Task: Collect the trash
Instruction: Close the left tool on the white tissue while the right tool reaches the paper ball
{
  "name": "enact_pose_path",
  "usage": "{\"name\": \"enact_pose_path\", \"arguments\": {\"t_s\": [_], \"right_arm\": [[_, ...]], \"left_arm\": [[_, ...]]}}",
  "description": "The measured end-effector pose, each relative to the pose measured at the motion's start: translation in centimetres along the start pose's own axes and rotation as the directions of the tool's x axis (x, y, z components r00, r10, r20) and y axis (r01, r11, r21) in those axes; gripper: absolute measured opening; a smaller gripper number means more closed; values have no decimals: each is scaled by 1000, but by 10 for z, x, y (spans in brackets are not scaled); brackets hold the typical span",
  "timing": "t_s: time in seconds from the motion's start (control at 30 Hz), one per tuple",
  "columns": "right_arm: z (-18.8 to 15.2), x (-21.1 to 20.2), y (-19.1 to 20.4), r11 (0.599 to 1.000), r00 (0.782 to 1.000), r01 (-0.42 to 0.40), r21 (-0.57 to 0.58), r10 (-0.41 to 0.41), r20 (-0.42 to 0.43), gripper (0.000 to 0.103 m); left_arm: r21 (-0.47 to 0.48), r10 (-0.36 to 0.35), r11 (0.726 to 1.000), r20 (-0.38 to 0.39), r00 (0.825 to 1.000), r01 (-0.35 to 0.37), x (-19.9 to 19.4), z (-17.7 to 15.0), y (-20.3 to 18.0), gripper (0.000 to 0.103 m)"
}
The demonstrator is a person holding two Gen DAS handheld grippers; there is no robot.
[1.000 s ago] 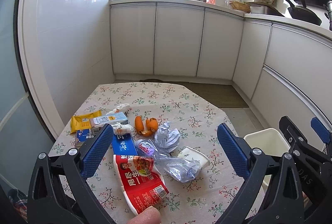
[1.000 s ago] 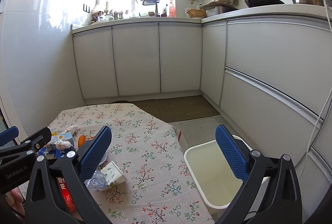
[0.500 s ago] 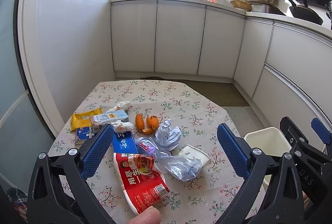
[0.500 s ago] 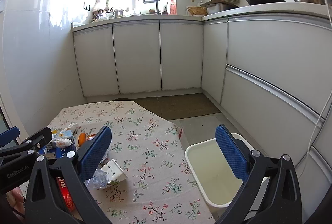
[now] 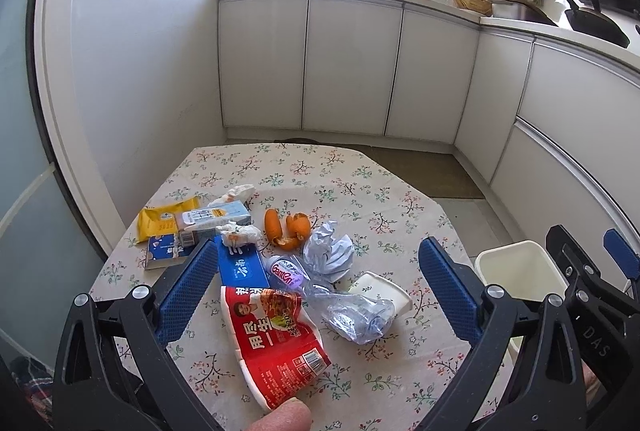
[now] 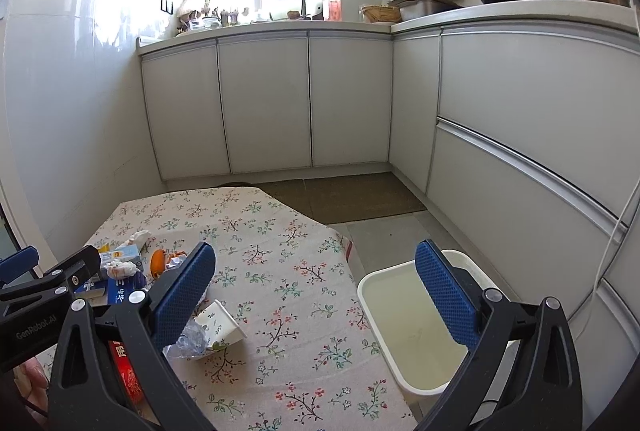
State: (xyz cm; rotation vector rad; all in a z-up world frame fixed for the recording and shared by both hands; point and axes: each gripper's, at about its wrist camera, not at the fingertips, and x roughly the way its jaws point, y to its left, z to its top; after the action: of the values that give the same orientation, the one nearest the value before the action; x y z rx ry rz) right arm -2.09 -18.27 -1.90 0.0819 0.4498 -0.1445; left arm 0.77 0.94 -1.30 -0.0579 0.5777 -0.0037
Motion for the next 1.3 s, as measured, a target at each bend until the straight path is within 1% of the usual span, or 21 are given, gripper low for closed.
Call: {"name": "enact_pose_path", "arguments": {"t_s": [0.13, 0.27, 0.37, 0.53, 0.67, 0.73, 0.77, 0.8, 0.83, 0.87, 0.9, 0.93, 0.97, 1.0, 1.03, 1.1, 1.13, 1.17, 1.2, 1.23, 1.3], "right_arm": [[-3, 9, 0, 1000, 998, 5, -4, -6, -56, 97], [-8, 23, 0, 1000, 990, -1, 2, 1, -139, 97], [-15, 35, -1, 1000, 977, -17, 13, 19, -212, 97], [-25, 53, 0, 998, 947, -51, 27, 56, -317, 97], [-29, 61, 2, 997, 930, -60, 38, 70, -361, 97], [-31, 66, 2, 997, 919, -68, 47, 81, -387, 97], [-32, 68, 3, 996, 913, -70, 51, 85, -399, 97], [-33, 71, 3, 996, 908, -73, 54, 89, -410, 97], [-34, 73, 4, 995, 903, -77, 57, 94, -420, 97], [-35, 75, 5, 995, 898, -80, 58, 97, -429, 97], [-36, 78, 6, 995, 894, -83, 58, 100, -438, 97], [-37, 80, 7, 995, 890, -86, 57, 102, -445, 97], [-39, 82, 9, 995, 885, -88, 55, 104, -454, 97], [-41, 85, 11, 995, 881, -90, 51, 103, -463, 97], [-42, 88, 13, 995, 876, -91, 47, 102, -471, 97], [-46, 93, 18, 995, 868, -98, 35, 102, -486, 97], [-47, 94, 20, 995, 865, -100, 29, 101, -491, 97], [-48, 96, 22, 995, 863, -101, 18, 97, -496, 97], [-50, 98, 25, 995, 861, -101, 9, 92, -500, 97], [-51, 100, 27, 995, 859, -101, 0, 87, -504, 97], [-54, 103, 31, 995, 854, -104, -10, 84, -514, 97]], "left_arm": [[-11, 22, 1000, -39, 999, -22, 9, -3, 5, 96], [-38, 38, 998, -122, 992, -43, 28, -6, 17, 96], [-46, 57, 997, -187, 981, -67, 45, -5, 27, 96], [-40, 116, 991, -252, 961, -130, 68, 3, 53, 96], [-58, 154, 982, -308, 939, -180, 92, 20, 88, 96], [-79, 159, 978, -322, 933, -194, 102, 34, 108, 96], [-104, 160, 974, -318, 934, -202, 104, 43, 121, 96], [-135, 154, 970, -308, 939, -204, 104, 52, 132, 96], [-175, 139, 965, -288, 947, -195, 103, 61, 145, 96], [-223, 115, 959, -260, 959, -176, 103, 70, 160, 96], [-247, 94, 956, -245, 965, -156, 105, 75, 170, 96], [-254, 75, 957, -251, 965, -140, 112, 78, 179, 96], [-251, 36, 962, -278, 960, -109, 125, 78, 187, 96], [-257, 0, 963, -325, 946, -88, 138, 74, 193, 96], [-274, -23, 958, -374, 927, -87, 150, 66, 199, 96], [-339, -68, 935, -459, 886, -104, 169, 50, 211, 96], [-373, -88, 921, -478, 874, -111, 175, 46, 216, 96], [-411, -121, 907, -476, 871, -98, 179, 46, 221, 96], [-424, -135, 901, -464, 875, -86, 182, 48, 225, 96], [-420, -124, 903, -453, 883, -88, 184, 52, 227, 96], [-380, -75, 918, -444, 893, -112, 194, 54, 229, 96]]}}
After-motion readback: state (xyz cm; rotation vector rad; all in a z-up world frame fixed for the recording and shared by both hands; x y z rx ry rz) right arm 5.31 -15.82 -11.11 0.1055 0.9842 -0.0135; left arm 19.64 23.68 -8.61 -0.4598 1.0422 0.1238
